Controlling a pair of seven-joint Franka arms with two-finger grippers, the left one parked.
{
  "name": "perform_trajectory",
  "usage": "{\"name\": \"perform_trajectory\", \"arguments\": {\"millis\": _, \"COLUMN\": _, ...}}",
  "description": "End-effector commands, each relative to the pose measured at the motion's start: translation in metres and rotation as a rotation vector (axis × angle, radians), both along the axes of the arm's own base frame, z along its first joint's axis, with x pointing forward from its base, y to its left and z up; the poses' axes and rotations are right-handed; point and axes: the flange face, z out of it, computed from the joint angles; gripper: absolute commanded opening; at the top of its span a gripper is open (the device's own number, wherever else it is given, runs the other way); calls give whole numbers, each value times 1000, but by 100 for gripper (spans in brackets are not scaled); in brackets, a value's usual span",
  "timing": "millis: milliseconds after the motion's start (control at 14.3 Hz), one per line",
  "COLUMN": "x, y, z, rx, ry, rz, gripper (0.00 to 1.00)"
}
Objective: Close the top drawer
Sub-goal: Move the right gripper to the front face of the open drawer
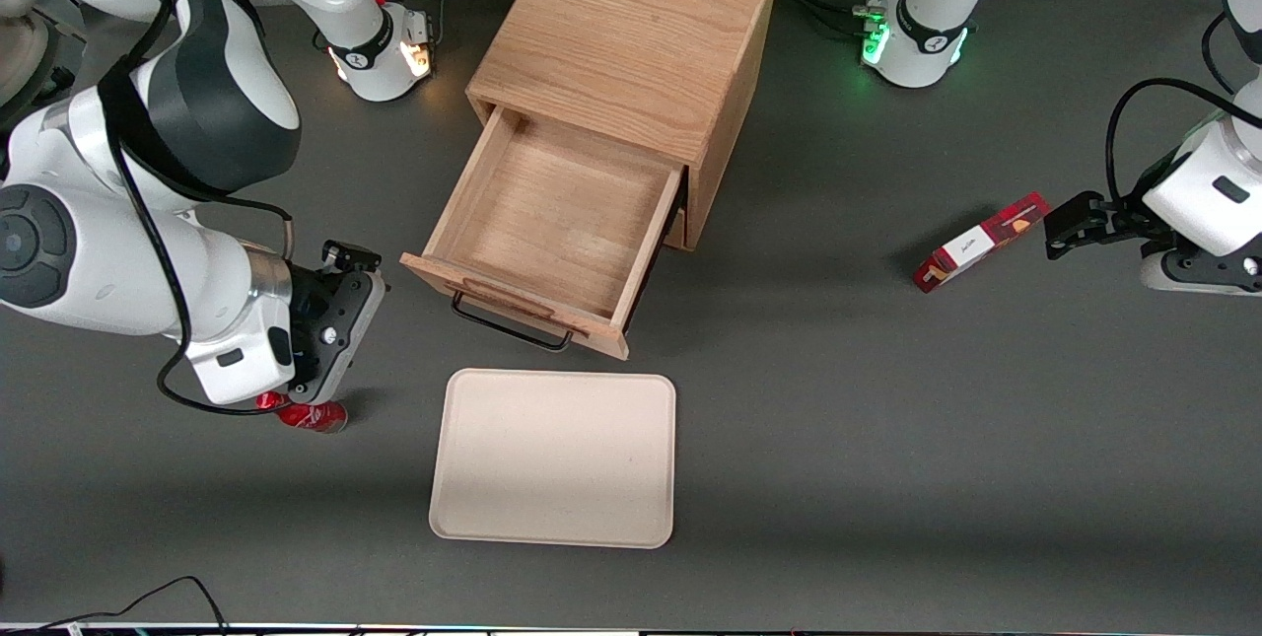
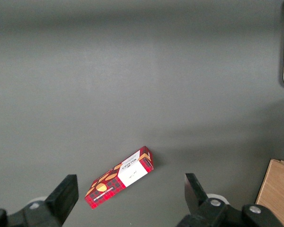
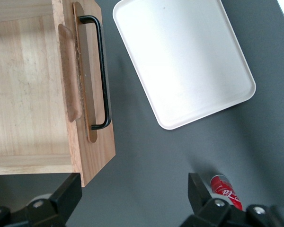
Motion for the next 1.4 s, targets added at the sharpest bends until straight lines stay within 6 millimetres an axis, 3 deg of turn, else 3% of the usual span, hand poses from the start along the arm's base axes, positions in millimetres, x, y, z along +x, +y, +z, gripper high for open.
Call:
{"name": "perform_trajectory", "arguments": {"millis": 0, "x": 9, "y": 5, "z": -13, "rx": 42, "ry": 9, "rz": 23, "gripper": 100}}
{"name": "perform_trajectory", "arguments": {"millis": 209, "x": 20, "y": 12, "z": -43, "rx": 66, "ry": 31, "rz": 19, "gripper": 100}}
{"name": "perform_trajectory", "arguments": {"millis": 698, "x": 31, "y": 43, "z": -85, "rx": 111, "ry": 21, "rz": 22, "gripper": 100}}
{"name": "perform_trajectory", "arguments": {"millis": 1326, "x": 29, "y": 71, "z": -117, "rx": 134, "ry": 62, "rz": 12, "gripper": 100}}
